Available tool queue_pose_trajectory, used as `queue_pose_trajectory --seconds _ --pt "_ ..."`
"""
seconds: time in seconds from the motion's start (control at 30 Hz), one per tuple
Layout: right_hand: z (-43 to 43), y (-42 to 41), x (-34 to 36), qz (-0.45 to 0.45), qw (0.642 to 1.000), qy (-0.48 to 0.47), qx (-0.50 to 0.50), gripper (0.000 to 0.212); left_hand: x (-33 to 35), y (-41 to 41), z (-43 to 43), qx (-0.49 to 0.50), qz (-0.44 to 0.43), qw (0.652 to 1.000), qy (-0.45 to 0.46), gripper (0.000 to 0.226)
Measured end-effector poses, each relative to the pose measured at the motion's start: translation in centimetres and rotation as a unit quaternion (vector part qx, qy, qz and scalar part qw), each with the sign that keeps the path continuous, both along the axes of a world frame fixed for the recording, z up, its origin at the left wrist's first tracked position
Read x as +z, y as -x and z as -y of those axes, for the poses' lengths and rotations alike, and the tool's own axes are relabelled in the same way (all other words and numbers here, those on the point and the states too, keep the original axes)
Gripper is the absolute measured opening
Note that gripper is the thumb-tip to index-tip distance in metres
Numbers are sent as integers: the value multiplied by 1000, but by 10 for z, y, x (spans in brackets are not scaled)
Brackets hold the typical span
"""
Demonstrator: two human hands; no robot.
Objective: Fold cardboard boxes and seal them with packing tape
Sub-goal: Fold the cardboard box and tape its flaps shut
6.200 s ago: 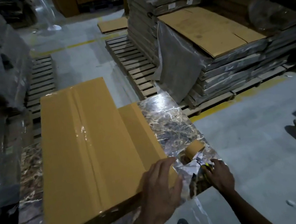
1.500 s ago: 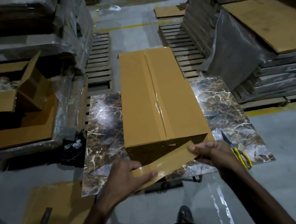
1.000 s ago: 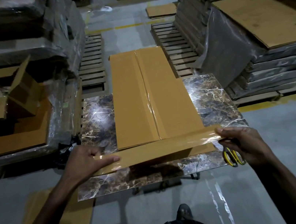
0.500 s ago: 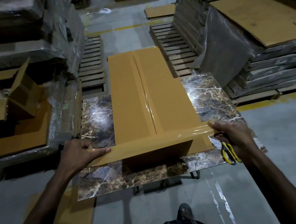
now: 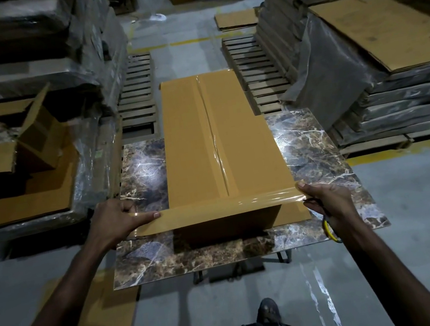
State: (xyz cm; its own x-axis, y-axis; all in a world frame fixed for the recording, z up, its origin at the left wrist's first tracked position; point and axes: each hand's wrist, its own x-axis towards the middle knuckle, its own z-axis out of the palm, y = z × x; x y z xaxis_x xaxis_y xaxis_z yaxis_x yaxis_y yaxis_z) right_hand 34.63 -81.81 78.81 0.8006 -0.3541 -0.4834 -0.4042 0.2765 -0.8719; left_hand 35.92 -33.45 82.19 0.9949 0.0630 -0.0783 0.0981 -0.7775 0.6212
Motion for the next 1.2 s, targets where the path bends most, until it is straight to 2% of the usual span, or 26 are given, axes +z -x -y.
queue_pose_trajectory --seconds 0.17,0.27,0.43,0.57,0.63,0.77,0.9,1.0,1.2 --pt "-4 -2 -6 -14 1000 7 10 44 -9 -2 -2 6 -4 1000 -2 61" --pt "-4 -4 -7 -18 1000 5 11 33 -11 -3 -4 7 -4 1000 -3 64" --pt "4 0 1 7 1000 0 9 49 -1 -1 -7 2 22 1000 13 68" --pt "3 1 7 24 1000 -4 11 38 8 1 -9 -6 37 999 5 65" --pt "1 -1 7 22 1000 -3 18 40 10 -3 -6 -3 40 999 -6 62" --pt "-3 -6 3 8 1000 9 19 42 3 -13 -7 -2 17 1000 -6 62" --pt "-5 -8 -2 -12 999 30 14 33 -9 -16 -12 4 -17 1000 9 75" --pt "-6 -9 -7 -28 999 28 14 20 -17 -19 -13 7 -33 999 10 73" --pt "-9 -11 -7 -70 997 16 29 20 -29 -21 -9 5 -34 999 23 62"
